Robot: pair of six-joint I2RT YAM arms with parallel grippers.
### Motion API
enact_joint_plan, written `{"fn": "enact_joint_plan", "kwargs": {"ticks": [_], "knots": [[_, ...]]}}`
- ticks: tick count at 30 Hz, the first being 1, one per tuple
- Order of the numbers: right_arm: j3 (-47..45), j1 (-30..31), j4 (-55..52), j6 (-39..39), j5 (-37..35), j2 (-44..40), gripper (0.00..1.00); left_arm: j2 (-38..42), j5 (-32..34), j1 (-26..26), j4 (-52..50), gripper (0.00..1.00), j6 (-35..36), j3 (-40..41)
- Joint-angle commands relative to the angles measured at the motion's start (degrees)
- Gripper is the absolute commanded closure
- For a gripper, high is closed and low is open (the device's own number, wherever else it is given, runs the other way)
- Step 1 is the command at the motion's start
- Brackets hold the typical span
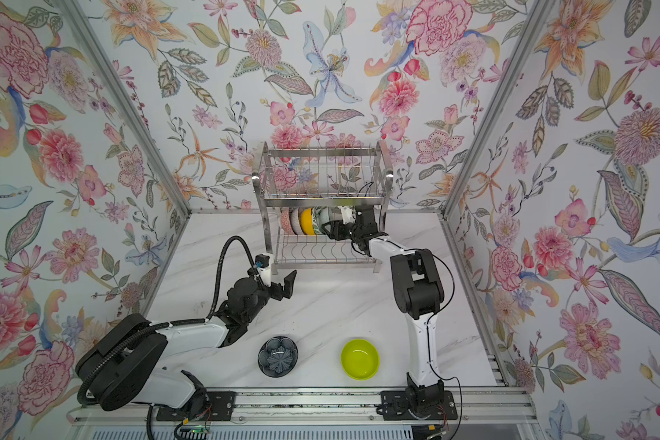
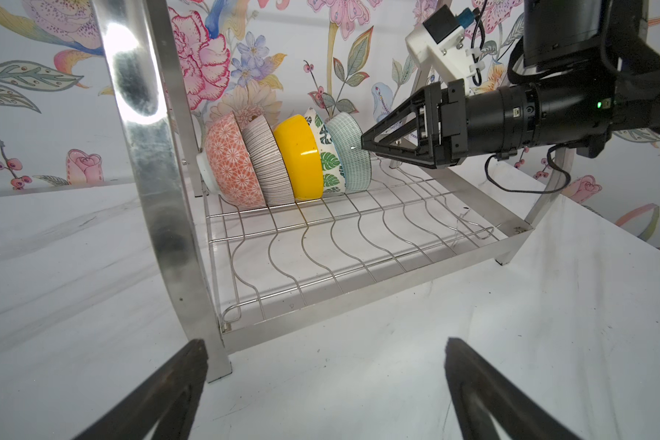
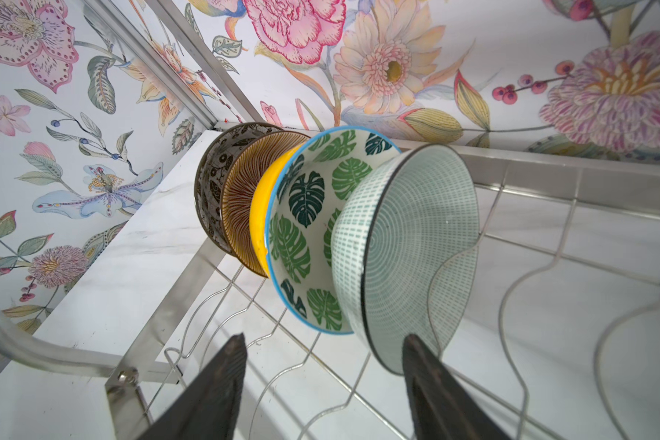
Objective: Load bowls into a dish rack
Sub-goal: Place the bowl in the dish rack.
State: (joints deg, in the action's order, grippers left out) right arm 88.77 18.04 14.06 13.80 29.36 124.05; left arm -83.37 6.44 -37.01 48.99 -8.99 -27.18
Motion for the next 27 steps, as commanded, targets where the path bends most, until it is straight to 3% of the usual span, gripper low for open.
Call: {"fn": "enact_joint_plan", "kwargs": {"ticks": [1,10,18,27], "knots": [[-3.50,0.67,3.96,-0.18,-2.08,-4.43,0.28,0.87,0.95,0.25,-0.52,0.01,-0.89,-1.08],[-14.32,1.90,8.05,-0.27,-4.00,-12.05,0.02,2.49,5.26,0.08,-7.77,0.01,-4.33,-2.35],[-22.55,4.33,9.66,-0.77,-7.77,-19.01,0.02,6.61,12.48,-0.65,-33.70,0.01,-11.37,-9.10],[-29.99,9.11,4.60,-0.18,-19.35,-27.58,0.02,12.73,8.33,-0.69,-60.60,0.01,-18.16,-14.02]]}}
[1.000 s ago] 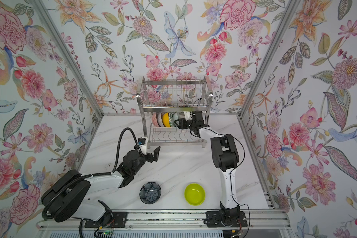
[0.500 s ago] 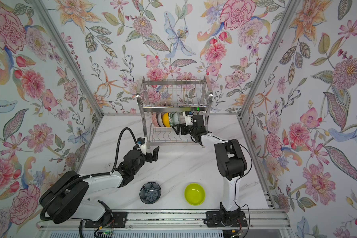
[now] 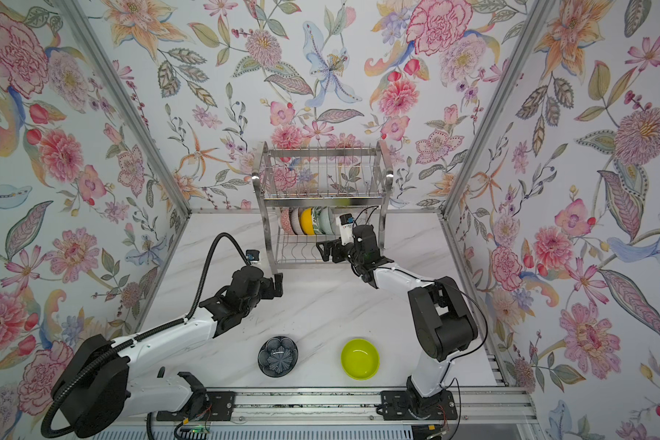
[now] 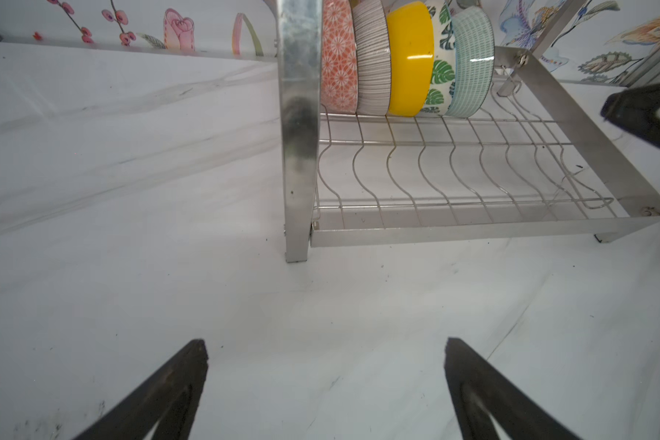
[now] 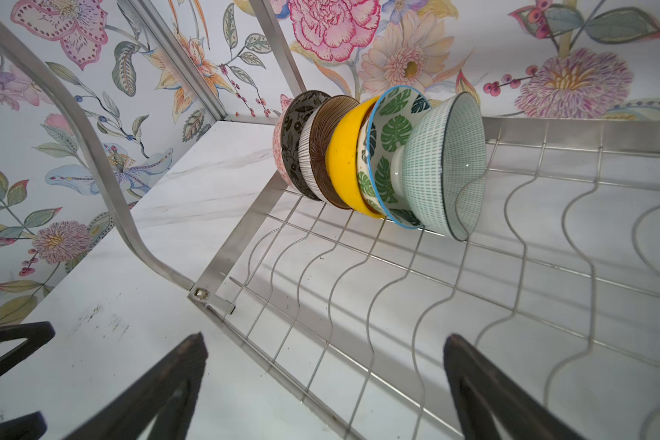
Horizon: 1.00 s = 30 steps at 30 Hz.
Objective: Load bowls into a dish rack
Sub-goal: Place the bowl in the dish rack, then pick up the bowl from the bottom-center of the table.
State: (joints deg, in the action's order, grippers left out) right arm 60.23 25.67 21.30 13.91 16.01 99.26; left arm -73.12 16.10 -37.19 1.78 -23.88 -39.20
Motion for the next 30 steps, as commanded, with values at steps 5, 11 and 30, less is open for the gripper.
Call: {"fn": "enact_joint_plan", "kwargs": {"ticks": [5,11,30], "knots": [[-3.52,5.42,-9.31,2.10,-16.80,-6.34,0.01,3.28,-7.79,-0.83,-25.49,0.01,-5.39,-4.91],[-9.33,8.40,-8.04,3.24,-19.28,-9.51,0.02,4.34,-9.93,-3.77,-31.13,0.09,-12.03,0.31],[-10.36,8.16,-8.38,3.40,-20.58,-9.62,0.02,19.13,-18.78,-8.80,-32.76,0.32,-17.11,10.03]]}}
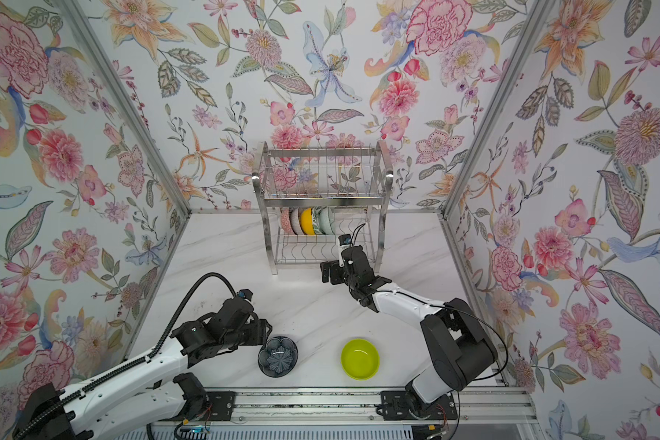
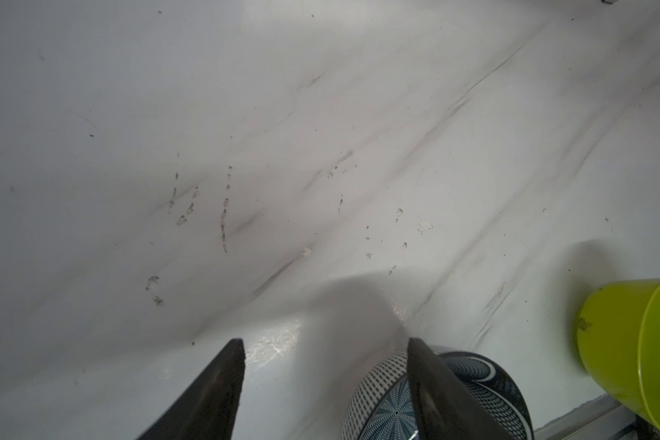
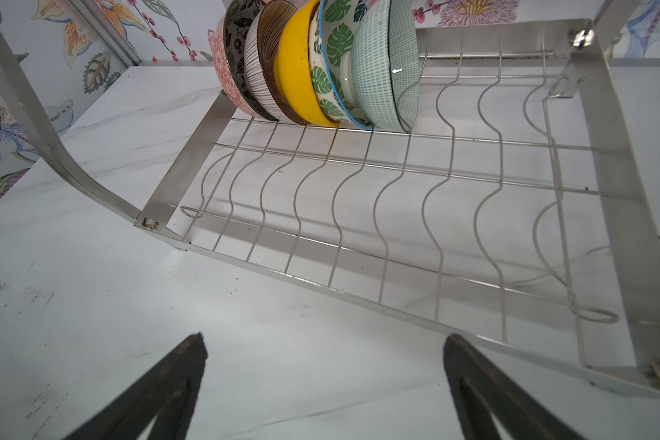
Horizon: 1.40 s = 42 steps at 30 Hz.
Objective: Load bowls into a dish rack
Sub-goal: Pick up the bowl from the bottom-center of the table.
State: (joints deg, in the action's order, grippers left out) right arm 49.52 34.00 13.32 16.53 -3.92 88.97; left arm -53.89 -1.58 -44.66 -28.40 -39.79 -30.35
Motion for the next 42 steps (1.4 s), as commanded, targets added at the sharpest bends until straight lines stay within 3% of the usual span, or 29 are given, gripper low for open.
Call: {"fn": "enact_joint_plan", "kwargs": {"ticks": [1,12,28,39,42], "knots": [[0.33,-0.20,-0.40,0.80,-0.72,0.77,0.01,-0.40,-0.60,-2.20,-2.79,0.33,-1.46,1.17],[0.35,-0.08,-0.23,1.09,-0.58,0.89,0.01,-3.13,-0.41,-5.41,-0.71,0.51,-5.47,3.80],[0.07,-0.18,-0.23,1.04,-0.94,0.07,0.01,-4.87,-0.61,-9.82,2.30,0.58,-5.48,1.57],[-0.01,-0.18,0.33,1.42,-0.95,0.90,0.02,-6.60,3.64,-10.04,1.74,0.86,-2.57,-1.73],[0.23,-0.29,0.09,2.07,-1.13,1.38,0.01,-8.11,5.21,-9.90,3.16,0.89,-0.92,-3.35]]}}
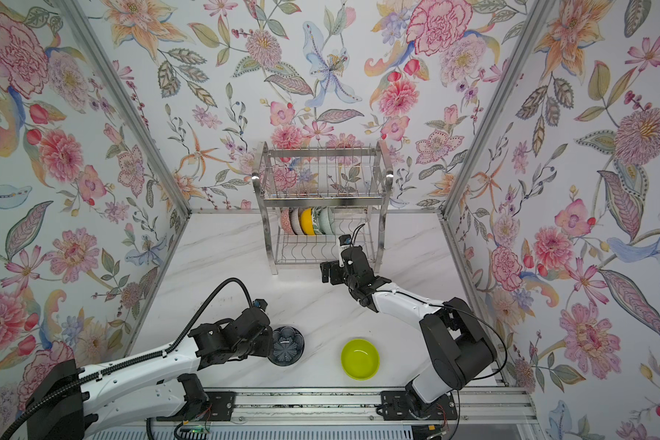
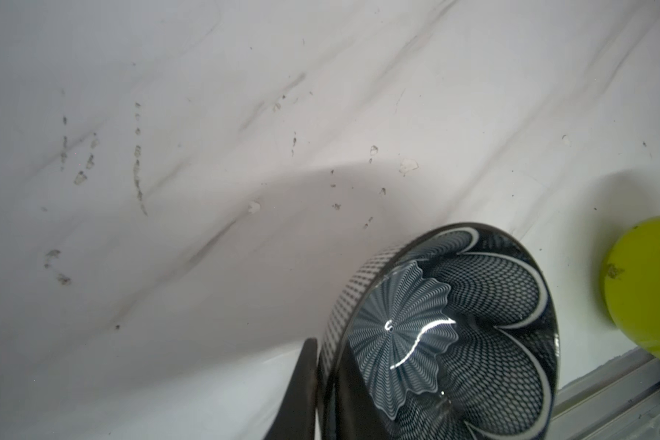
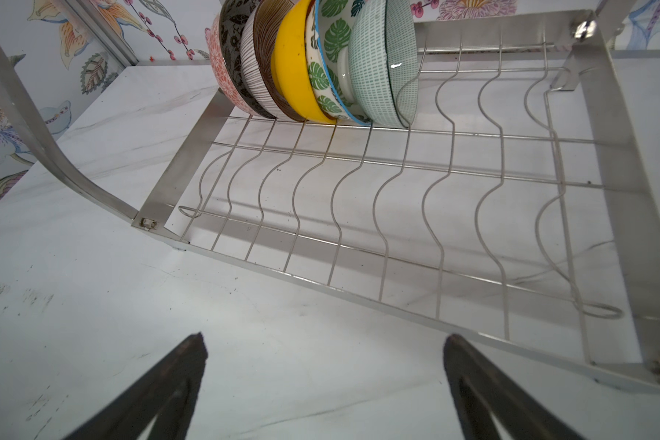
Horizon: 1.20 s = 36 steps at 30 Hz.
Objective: Load bowls into a dish rack
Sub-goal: Pick up the bowl from the bottom-center of the table, then place the bowl in the dish rack.
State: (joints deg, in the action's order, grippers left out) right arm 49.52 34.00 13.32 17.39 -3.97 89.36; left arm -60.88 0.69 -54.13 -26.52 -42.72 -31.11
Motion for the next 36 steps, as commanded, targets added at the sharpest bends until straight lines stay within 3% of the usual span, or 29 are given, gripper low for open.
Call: {"fn": "enact_joint_plan", "kwargs": {"ticks": [1,5,12,26,32,36], "knots": [[0.34,-0.32,-0.20,1.25,-1.36,0.99,0.01,-2.08,3.38,-0.32,2.05,0.90,2.71,-3.36],[-0.15,-0.40,-0.23,1.40,-3.71,0.19,0.02,-7.51,8.59,1.07,2.75,1.00,5.09,-8.14],[-1.38,-1.99,-0.31,4.15,-7.19,-1.94,0.02,-17.35,13.14,5.76,7.42,1.00,9.39,-16.72],[-8.36,-8.48,6.15,12.38,-5.94,-11.13,0.01,-28.24,32.82,6.06,20.34,1.00,12.17,-28.77],[-7.97,-13.86,3.92,20.74,-1.42,-15.75,0.02,-30.51,39.04,5.08,32.66,1.00,18.28,-28.91],[-6.02,-14.92,1.81,26.36,0.29,-17.79,0.01,-34.30,48.77,1.20,46.12,1.00,31.84,-28.96]]}}
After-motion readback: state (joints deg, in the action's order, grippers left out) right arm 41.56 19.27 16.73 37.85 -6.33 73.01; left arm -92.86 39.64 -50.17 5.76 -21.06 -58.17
